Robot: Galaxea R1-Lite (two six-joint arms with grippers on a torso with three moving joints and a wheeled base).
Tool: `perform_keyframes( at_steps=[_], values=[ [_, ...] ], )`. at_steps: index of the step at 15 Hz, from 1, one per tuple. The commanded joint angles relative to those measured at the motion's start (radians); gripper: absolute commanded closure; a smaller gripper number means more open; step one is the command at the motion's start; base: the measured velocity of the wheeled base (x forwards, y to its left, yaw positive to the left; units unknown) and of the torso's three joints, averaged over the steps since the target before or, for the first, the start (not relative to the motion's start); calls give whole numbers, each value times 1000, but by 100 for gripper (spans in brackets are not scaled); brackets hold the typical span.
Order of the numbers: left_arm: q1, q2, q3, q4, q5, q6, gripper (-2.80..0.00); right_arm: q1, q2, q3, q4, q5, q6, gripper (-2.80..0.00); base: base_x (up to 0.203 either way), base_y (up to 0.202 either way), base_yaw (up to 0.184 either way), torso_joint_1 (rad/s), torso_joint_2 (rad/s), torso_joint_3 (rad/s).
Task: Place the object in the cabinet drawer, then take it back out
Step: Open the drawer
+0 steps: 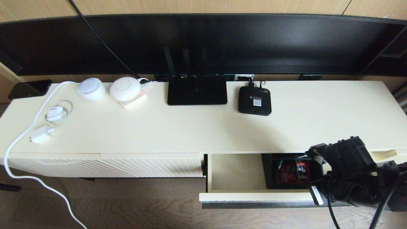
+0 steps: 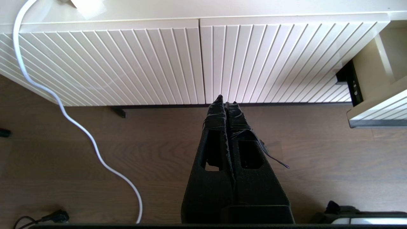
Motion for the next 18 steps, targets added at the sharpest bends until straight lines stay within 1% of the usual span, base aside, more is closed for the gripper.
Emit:
perform_keyframes(
  at_steps=[1, 5, 8, 10, 13, 15, 18],
  values=[
    [0, 2, 0, 0, 0, 0, 0, 10, -16, 33, 7, -5, 1, 0, 0, 0, 0, 0, 0, 0],
    [0, 2, 0, 0, 0, 0, 0, 17, -51, 111, 1, -4, 1, 0, 0, 0, 0, 0, 0, 0],
    [0, 2, 0, 0, 0, 0, 0, 45, -61, 160, -5, -5, 3, 0, 0, 0, 0, 0, 0, 0],
    [0, 2, 0, 0, 0, 0, 0, 66, -72, 183, -6, -7, 22, 0, 0, 0, 0, 0, 0, 0],
    [0, 2, 0, 0, 0, 0, 0, 73, -73, 213, -2, -7, 28, 0, 0, 0, 0, 0, 0, 0],
    [0, 2, 0, 0, 0, 0, 0, 72, -72, 196, -7, -14, 27, 0, 0, 0, 0, 0, 0, 0],
    [0, 2, 0, 0, 0, 0, 0, 60, -114, 127, 1, -25, 32, 0, 0, 0, 0, 0, 0, 0]
  ],
)
